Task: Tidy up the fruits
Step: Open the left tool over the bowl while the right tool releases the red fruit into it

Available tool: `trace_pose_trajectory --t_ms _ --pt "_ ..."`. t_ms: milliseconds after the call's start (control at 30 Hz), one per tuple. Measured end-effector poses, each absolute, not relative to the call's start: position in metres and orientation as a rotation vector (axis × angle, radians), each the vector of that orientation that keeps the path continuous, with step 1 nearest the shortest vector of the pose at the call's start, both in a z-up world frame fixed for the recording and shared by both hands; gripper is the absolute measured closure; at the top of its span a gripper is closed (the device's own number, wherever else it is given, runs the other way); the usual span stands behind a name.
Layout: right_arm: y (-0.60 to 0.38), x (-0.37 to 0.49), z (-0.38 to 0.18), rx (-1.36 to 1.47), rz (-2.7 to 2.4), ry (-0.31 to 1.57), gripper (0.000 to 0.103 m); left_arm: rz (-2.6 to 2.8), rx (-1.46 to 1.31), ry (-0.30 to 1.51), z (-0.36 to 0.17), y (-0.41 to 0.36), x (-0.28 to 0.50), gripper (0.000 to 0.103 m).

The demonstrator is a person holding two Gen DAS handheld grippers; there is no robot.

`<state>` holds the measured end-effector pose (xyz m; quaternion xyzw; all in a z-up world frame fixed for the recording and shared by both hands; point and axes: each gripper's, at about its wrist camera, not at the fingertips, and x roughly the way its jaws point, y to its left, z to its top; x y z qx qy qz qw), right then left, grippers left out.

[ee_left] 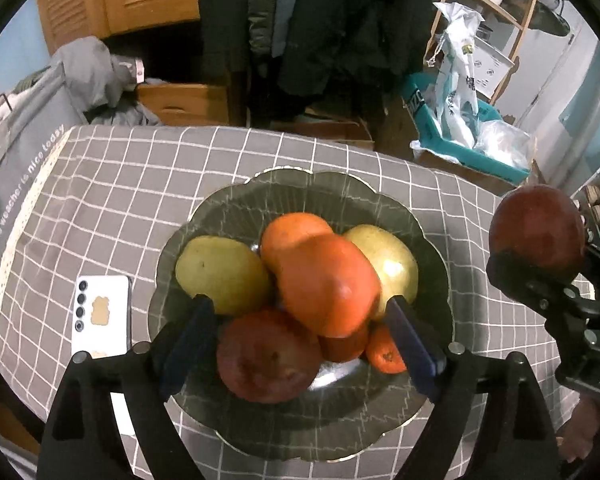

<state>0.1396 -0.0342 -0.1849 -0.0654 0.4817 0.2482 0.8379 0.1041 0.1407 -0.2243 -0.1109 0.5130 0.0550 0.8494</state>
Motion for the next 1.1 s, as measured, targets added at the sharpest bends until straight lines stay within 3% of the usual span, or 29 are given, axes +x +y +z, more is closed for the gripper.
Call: trace_pose_trajectory --t_ms 1100 --pt "0.025 0.089 -0.241 -0.234 0.672 1.194 0.025 0.303 -0.310 1.092 -0.218 0.196 0.022 0.014"
